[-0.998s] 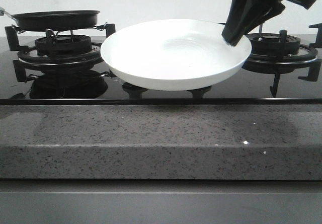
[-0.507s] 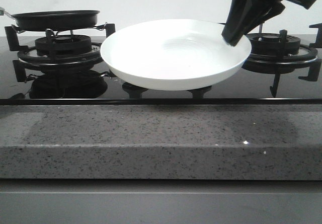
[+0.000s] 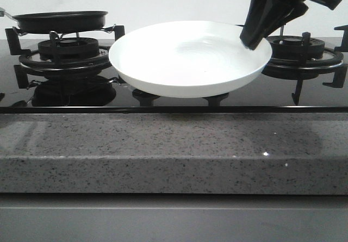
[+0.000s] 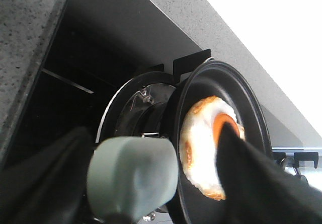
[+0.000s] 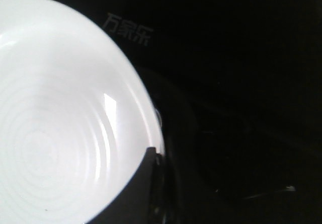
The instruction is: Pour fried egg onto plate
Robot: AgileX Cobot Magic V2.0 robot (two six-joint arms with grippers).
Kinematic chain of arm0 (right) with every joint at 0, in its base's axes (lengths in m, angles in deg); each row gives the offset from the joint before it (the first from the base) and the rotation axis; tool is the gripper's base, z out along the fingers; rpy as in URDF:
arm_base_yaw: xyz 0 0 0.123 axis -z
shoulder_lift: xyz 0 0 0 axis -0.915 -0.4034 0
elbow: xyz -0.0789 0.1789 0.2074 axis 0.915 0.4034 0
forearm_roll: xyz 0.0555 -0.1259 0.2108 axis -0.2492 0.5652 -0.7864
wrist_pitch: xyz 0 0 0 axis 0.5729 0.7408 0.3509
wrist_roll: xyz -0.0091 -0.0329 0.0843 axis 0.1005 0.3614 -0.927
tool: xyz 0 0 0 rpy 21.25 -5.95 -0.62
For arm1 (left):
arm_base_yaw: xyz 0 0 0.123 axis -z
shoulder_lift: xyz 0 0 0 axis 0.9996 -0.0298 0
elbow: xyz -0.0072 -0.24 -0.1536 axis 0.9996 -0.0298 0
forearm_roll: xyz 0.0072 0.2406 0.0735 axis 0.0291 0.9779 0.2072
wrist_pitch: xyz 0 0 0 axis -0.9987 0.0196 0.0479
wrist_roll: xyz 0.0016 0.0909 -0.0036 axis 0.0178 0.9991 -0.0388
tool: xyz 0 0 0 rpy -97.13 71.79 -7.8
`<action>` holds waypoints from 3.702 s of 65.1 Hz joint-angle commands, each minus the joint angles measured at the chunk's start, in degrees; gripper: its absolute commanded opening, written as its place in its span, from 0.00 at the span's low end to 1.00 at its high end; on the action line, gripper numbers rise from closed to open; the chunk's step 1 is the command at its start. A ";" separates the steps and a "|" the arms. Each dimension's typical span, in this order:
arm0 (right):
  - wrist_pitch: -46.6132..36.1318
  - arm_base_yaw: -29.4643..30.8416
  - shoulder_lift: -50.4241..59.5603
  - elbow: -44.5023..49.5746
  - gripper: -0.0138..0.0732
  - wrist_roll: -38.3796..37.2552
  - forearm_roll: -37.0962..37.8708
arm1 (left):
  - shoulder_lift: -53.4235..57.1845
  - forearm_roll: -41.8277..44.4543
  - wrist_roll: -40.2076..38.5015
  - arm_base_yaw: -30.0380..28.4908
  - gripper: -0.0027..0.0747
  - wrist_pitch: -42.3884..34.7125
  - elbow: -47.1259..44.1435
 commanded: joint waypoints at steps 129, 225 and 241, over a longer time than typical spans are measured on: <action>-2.18 -0.07 2.90 -1.30 0.08 0.36 -1.70 | 25.46 -5.32 13.39 17.40 0.01 4.07 1.82; -2.18 -0.07 2.90 -1.30 0.08 0.36 -1.70 | 30.99 34.50 24.25 50.34 0.01 -20.05 1.49; -2.18 -0.07 2.90 -1.30 0.08 0.36 -1.70 | 30.99 34.50 24.18 50.34 0.01 -19.94 1.49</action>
